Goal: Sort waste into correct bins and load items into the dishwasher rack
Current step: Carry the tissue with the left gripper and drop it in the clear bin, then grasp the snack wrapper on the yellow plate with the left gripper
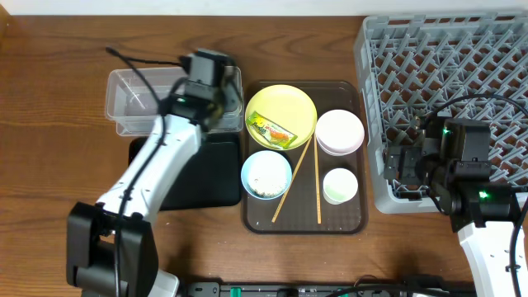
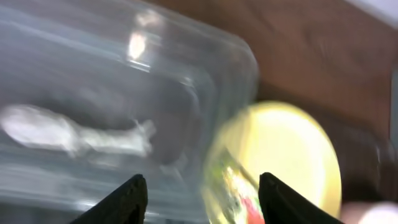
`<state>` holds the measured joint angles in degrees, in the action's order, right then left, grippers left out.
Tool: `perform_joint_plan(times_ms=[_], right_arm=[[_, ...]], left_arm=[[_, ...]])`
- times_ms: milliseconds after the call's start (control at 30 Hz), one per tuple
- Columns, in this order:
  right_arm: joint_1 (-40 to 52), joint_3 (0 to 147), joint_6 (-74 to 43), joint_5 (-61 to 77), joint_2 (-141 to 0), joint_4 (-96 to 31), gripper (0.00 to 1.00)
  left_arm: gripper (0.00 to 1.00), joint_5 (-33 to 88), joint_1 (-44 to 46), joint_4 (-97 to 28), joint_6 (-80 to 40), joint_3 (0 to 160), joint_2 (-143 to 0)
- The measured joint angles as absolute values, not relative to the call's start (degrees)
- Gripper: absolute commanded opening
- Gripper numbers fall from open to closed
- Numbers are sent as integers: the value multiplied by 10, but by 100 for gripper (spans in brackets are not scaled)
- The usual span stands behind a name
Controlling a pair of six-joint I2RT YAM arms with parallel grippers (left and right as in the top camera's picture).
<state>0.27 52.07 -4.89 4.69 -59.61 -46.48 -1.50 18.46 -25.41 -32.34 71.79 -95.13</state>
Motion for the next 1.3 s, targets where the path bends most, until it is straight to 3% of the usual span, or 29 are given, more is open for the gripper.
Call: perform_joint_plan(times_ms=[367, 967, 1033, 1200, 1300], right_arm=[[3, 521, -49, 47, -596, -465, 99], [3, 521, -49, 47, -596, -467, 99], [3, 521, -49, 47, -596, -467, 99], [3, 521, -49, 47, -596, -469, 99], [3, 521, -49, 47, -596, -469, 99]], left_arm=[[58, -5, 322, -258, -317, 718, -995], [60, -19, 330, -196, -341, 717, -1139], [53, -20, 330, -191, -343, 717, -1140], [14, -21, 330, -181, -348, 717, -1144], [6, -21, 330, -177, -347, 717, -1147]])
